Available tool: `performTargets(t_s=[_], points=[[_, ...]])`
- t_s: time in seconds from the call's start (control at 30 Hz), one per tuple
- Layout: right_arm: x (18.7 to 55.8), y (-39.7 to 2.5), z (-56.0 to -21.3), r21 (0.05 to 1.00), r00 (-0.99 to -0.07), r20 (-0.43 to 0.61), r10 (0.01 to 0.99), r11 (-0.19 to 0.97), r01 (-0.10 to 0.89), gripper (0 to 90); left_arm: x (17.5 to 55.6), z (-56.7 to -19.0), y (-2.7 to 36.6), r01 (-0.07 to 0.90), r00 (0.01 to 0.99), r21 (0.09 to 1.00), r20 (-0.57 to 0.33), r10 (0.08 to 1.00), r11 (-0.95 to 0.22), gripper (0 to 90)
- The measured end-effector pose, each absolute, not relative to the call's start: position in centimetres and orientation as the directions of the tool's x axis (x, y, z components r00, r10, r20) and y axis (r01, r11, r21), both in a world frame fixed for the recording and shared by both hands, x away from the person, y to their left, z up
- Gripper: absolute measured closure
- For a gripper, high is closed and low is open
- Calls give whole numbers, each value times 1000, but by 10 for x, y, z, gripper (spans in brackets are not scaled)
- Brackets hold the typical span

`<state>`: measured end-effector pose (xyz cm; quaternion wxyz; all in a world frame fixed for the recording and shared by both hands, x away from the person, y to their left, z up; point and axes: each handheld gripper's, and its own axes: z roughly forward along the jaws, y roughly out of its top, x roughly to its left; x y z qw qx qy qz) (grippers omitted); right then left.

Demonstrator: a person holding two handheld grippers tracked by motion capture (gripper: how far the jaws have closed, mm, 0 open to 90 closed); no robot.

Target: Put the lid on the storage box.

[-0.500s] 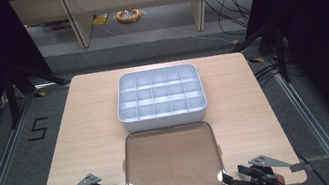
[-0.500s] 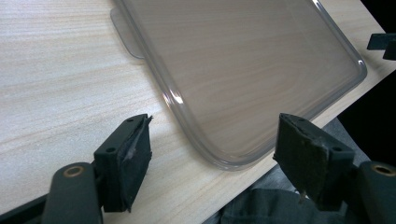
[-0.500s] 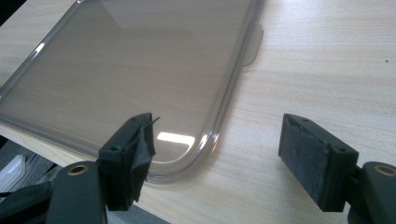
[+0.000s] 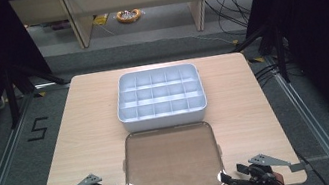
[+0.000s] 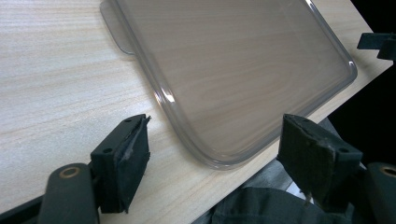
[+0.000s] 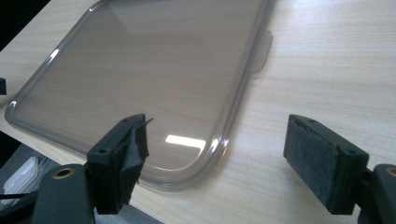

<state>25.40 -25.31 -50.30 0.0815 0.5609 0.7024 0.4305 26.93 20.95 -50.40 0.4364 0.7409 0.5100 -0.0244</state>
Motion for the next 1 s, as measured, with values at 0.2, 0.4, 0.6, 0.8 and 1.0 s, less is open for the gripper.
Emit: performTargets(t_s=[0.2, 0.4, 0.6, 0.8, 1.0], points=[[262, -249, -504, 717, -388, 364, 847, 10, 697, 249, 270, -505, 205, 770, 497, 627, -474, 727, -118, 251], [271, -249, -505, 705, -356, 362, 862, -3, 709, 303, 274, -506, 198, 749, 517, 649, -442, 733, -137, 346], [285, -242, -508, 684, -347, 369, 862, 1, 730, 371, 285, -507, 196, 744, 508, 652, -416, 754, -142, 408], [293, -234, -511, 659, -333, 391, 858, -8, 752, 412, 294, -512, 195, 760, 500, 626, -395, 771, -173, 433], [294, -230, -512, 619, -253, 470, 846, -111, 778, 401, 295, -513, 190, 748, 503, 638, -369, 782, -180, 462]])
